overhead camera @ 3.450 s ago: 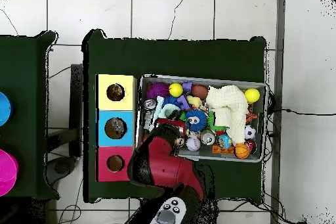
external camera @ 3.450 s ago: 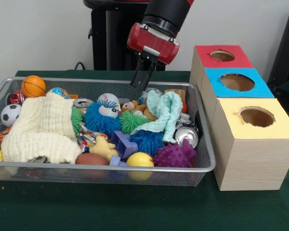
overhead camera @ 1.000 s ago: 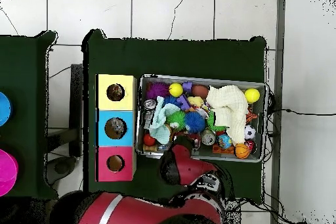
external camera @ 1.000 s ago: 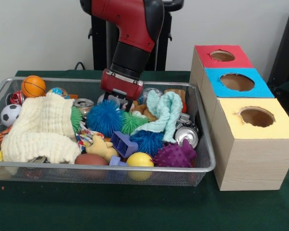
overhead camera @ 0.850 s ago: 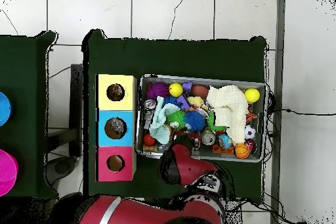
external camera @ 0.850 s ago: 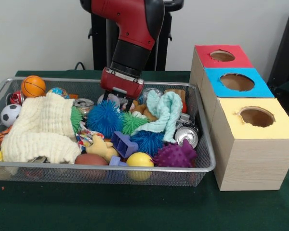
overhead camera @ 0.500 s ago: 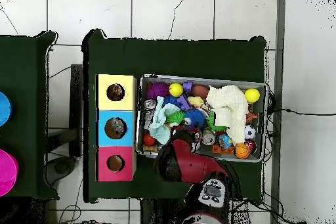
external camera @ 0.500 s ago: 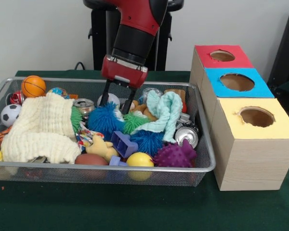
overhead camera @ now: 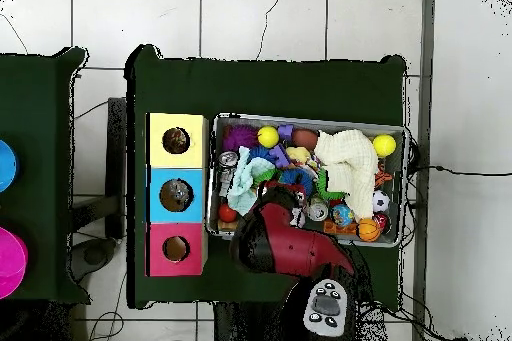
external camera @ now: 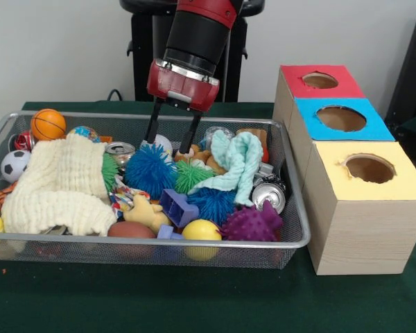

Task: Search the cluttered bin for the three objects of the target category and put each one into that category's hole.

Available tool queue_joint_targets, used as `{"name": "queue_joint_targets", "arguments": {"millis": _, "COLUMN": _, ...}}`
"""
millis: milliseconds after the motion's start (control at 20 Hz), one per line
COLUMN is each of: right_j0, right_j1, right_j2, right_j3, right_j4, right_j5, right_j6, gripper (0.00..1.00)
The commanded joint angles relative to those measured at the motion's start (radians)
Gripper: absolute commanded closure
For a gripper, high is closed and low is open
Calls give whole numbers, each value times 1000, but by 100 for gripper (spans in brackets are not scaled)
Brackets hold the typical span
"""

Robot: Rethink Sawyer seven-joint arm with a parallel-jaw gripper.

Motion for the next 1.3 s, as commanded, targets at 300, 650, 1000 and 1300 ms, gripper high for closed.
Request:
{"name": "queue_joint_targets", "arguments": {"millis": 300, "right_j0": -48, "right_j1": 62, "right_j2": 138, "right_j3": -184, "right_j4": -68, "right_j5": -40, "right_j6": 93, "gripper": 0}}
{"name": "queue_joint_targets", "arguments": {"millis": 650, "right_j0": -131, "right_j1": 118, "right_j2": 224, "right_j3": -249, "right_j4": -130, "right_j5": 23, "right_j6": 72, "gripper": 0}}
{"name": "queue_joint_targets", "arguments": {"millis": 1000, "right_j0": -177, "right_j1": 146, "right_j2": 263, "right_j3": -266, "right_j4": -176, "right_j5": 69, "right_j6": 63, "gripper": 0}}
{"name": "queue_joint_targets", "arguments": {"millis": 1300, "right_j0": -174, "right_j1": 150, "right_j2": 240, "right_j3": -234, "right_j4": -188, "right_j5": 86, "right_j6": 74, "gripper": 0}}
